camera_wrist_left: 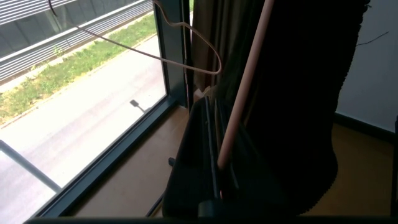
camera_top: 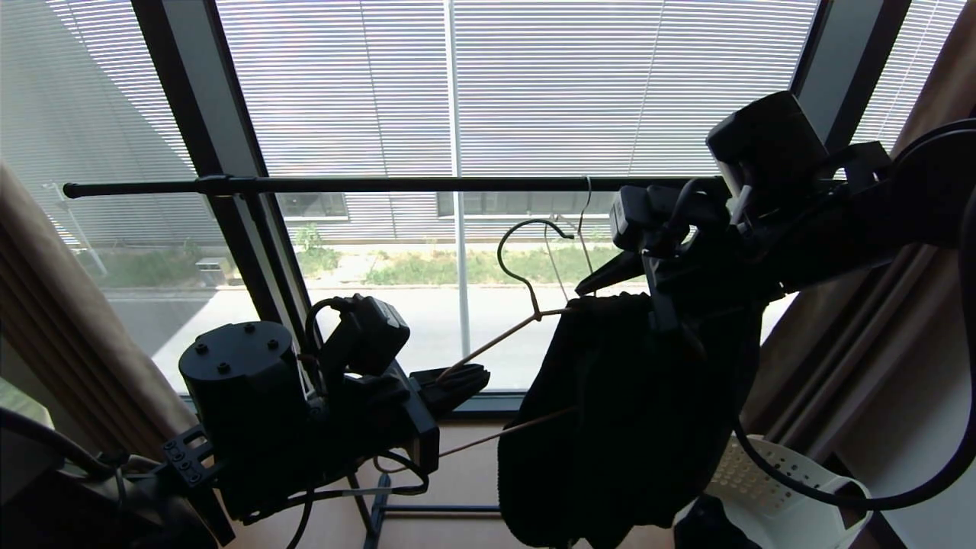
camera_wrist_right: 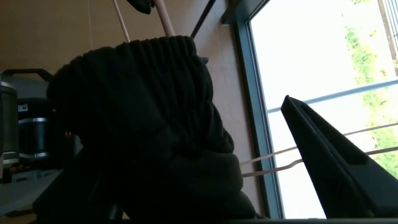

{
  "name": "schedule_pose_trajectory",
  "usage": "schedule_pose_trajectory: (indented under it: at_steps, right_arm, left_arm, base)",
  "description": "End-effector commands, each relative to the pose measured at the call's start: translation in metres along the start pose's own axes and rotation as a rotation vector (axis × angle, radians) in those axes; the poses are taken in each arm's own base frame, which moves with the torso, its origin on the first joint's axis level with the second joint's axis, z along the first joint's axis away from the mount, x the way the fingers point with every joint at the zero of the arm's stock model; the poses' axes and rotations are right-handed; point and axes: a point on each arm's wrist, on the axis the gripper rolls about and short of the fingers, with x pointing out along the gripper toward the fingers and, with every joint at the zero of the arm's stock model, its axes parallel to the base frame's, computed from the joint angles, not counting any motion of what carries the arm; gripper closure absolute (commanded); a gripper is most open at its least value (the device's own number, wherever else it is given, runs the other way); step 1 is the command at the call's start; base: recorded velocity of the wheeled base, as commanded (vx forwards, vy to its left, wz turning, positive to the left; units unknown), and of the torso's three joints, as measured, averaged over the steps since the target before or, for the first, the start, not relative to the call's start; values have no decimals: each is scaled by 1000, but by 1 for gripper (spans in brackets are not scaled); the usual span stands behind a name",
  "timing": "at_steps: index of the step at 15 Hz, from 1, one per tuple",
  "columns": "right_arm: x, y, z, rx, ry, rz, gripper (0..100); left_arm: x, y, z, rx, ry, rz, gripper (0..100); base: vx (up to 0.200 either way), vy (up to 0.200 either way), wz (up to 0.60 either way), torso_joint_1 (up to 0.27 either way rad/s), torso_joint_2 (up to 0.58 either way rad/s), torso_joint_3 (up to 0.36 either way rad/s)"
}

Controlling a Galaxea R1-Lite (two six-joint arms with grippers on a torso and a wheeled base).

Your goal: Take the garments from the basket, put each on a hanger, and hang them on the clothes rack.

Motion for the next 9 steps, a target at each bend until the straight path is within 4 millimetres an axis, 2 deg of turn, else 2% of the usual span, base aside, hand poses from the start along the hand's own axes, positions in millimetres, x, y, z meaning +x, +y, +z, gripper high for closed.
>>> schedule_pose_trajectory:
  at_steps: [1,9]
  right_arm:
    - [0,0,0,0,1,2,100]
    - [-2,4,-3,9,15,17,100]
  left_arm:
    - [0,0,-1,-1,3,-2,100]
    - [6,2,-4,13,-35,-14,100]
  base:
    - [0,0,0,0,0,0]
    - [0,0,0,0,0,0]
